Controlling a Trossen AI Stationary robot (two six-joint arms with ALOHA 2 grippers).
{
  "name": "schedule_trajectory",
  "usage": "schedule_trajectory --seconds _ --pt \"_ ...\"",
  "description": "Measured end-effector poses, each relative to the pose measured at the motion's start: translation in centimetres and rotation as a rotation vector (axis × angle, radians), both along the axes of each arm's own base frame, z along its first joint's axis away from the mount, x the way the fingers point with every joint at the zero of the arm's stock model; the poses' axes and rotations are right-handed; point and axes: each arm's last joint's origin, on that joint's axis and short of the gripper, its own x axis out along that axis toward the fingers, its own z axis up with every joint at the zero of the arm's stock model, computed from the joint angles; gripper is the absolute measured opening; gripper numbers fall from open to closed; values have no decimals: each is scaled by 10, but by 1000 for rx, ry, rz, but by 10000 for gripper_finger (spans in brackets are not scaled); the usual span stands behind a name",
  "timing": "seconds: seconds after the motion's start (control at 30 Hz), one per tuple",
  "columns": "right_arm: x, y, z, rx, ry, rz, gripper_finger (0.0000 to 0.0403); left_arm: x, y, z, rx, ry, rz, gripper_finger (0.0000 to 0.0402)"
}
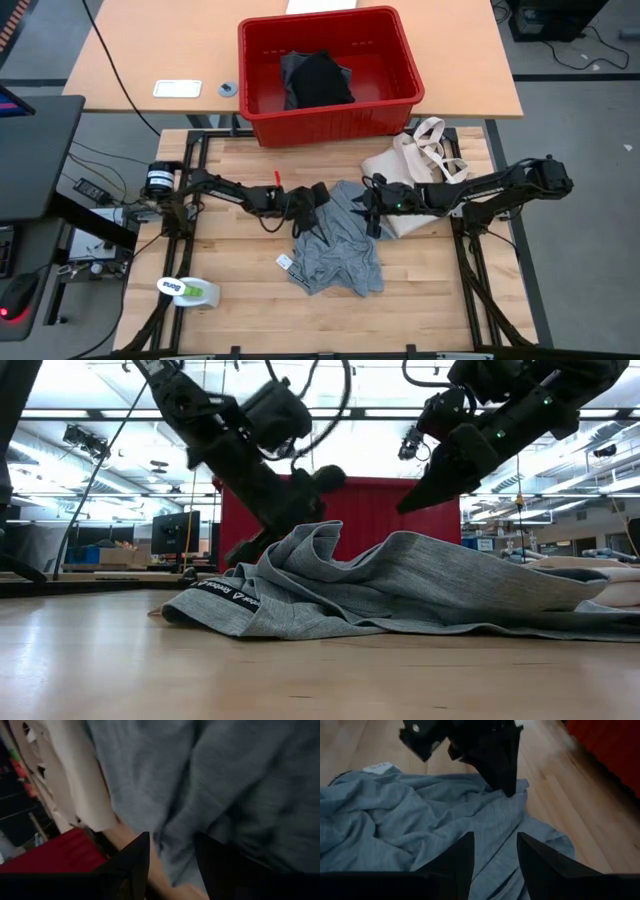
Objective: Fold Laundry from Bin
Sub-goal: Fold the gray shirt
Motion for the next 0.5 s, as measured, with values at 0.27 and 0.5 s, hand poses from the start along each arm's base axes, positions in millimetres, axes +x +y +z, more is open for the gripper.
schedule_trajectory --seconds 0.27,0.5 --pt "0 6 0 11 0 19 155 7 7 -4 -67 -115 80 130" --pt "-2 17 -1 33 18 36 155 2 4 29 -247 -346 239 13"
